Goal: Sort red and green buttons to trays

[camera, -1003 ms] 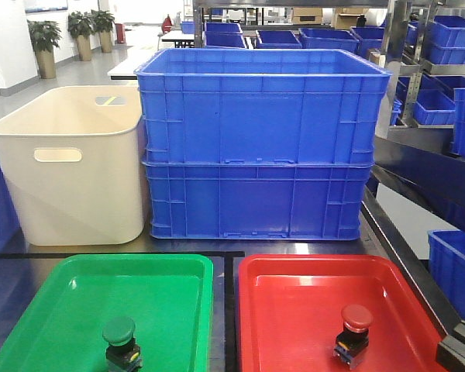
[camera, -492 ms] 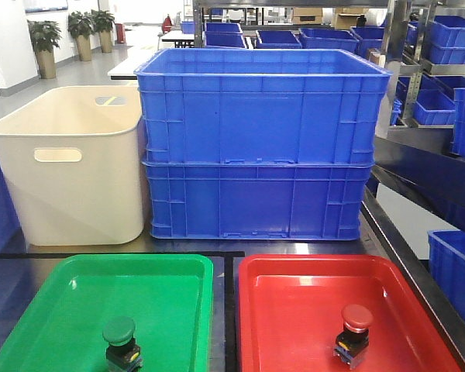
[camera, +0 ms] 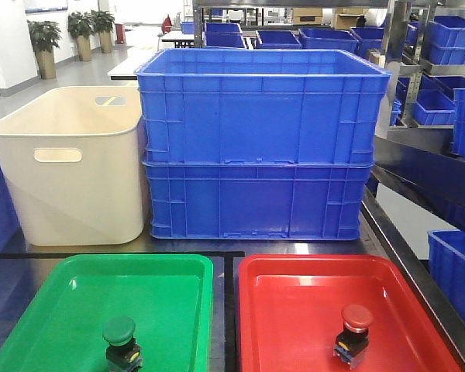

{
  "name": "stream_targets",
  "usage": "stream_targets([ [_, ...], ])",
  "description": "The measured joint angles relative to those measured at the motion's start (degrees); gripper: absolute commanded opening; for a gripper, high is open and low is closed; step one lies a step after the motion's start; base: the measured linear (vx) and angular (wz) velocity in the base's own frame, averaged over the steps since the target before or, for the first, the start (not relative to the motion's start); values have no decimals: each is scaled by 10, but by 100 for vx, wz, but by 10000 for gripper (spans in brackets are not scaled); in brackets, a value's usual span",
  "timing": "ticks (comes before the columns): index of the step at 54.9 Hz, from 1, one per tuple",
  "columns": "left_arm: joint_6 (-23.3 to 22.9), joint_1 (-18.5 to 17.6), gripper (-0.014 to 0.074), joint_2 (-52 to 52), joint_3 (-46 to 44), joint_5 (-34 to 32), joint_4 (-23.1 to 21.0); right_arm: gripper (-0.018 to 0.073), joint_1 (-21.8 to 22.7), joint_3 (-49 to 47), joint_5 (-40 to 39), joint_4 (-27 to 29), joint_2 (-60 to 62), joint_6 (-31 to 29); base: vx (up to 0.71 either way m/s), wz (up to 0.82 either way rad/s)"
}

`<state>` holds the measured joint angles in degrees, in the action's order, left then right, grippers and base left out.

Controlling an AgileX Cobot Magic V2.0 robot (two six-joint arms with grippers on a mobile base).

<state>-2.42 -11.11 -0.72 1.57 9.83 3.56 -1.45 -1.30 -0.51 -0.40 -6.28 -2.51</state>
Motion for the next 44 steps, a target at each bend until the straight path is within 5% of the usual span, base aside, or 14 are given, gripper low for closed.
stream_targets([
  [44,0,0,-4,0,0,3,0,-12,0,30,26,8,70,6,0,0],
])
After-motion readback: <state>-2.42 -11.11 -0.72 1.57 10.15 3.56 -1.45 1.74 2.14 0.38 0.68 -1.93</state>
